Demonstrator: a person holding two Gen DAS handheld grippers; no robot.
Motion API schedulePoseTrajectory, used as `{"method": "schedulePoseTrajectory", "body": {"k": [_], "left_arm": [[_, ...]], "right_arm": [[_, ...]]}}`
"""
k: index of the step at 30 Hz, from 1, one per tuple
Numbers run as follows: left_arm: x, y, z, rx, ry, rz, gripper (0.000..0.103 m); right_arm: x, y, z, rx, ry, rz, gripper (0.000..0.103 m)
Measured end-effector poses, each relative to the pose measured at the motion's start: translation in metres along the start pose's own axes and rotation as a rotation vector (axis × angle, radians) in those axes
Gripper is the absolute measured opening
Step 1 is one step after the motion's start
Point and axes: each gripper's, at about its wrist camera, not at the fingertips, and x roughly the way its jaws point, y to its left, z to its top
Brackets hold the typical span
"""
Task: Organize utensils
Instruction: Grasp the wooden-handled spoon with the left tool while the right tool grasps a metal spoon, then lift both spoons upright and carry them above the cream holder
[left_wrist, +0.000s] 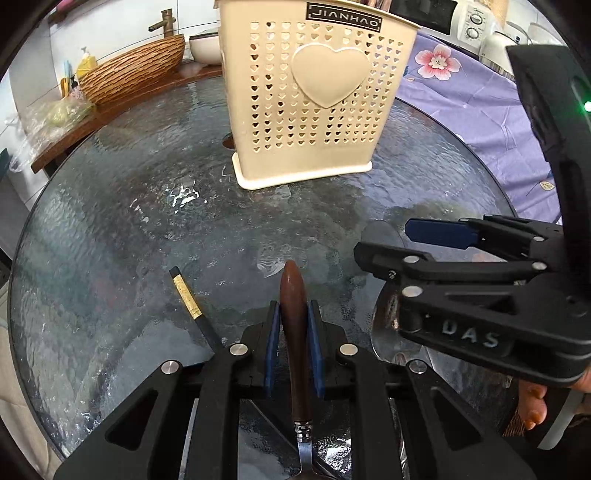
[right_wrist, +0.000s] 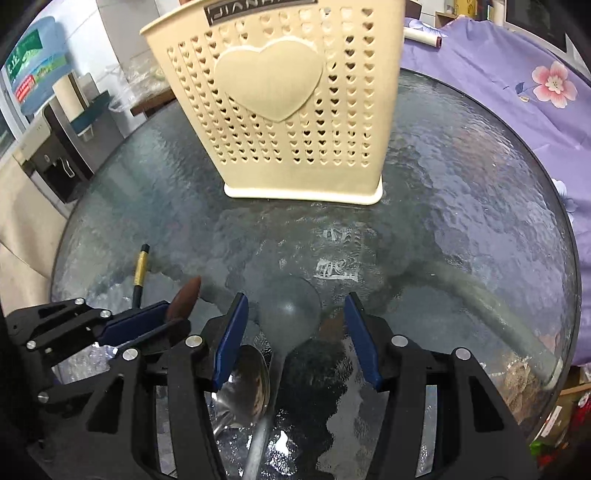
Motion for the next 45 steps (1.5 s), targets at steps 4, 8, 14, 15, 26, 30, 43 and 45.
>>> {"method": "schedulePoseTrajectory", "body": {"k": [4,8,14,15,26,30,43,45], "left_arm": [[-0.001,0.003,-0.001,-0.007,0.000,-0.004,0.015],[-0.003,0.004,-0.002,-0.013,-0.004,-0.005,0.015],[-0.005,0.009,-0.003,-0.023,-0.007,0.000,0.015],[-0.005,0.009,-0.003,-0.022,-0.006,0.000,0.015],[-0.013,0.010,0.000,-0.037,-0.033,-0.007,0.015],[-0.021,0.011,0.002,-0.046,-0.059,-0.010,0.015],[-0.056,0.018,0.005,-0.081,-0.148,-0.028,0.015],[-0.062,0.018,0.006,-0.084,-0.162,-0.032,0.015]], "right_arm": [[0.003,0.008,0.001,-0.025,0.004,-0.028,0.052],[0.005,0.018,0.001,-0.063,0.007,-0.060,0.049],[0.007,0.024,-0.001,-0.113,0.001,-0.091,0.037],[0.007,0.025,-0.001,-0.115,0.000,-0.091,0.037],[-0.011,0.009,0.001,-0.082,-0.077,-0.004,0.037],[-0.026,0.004,0.003,-0.089,-0.131,0.013,0.037],[-0.086,0.004,0.004,-0.124,-0.314,0.057,0.037],[-0.095,0.005,0.003,-0.127,-0.330,0.076,0.037]]}}
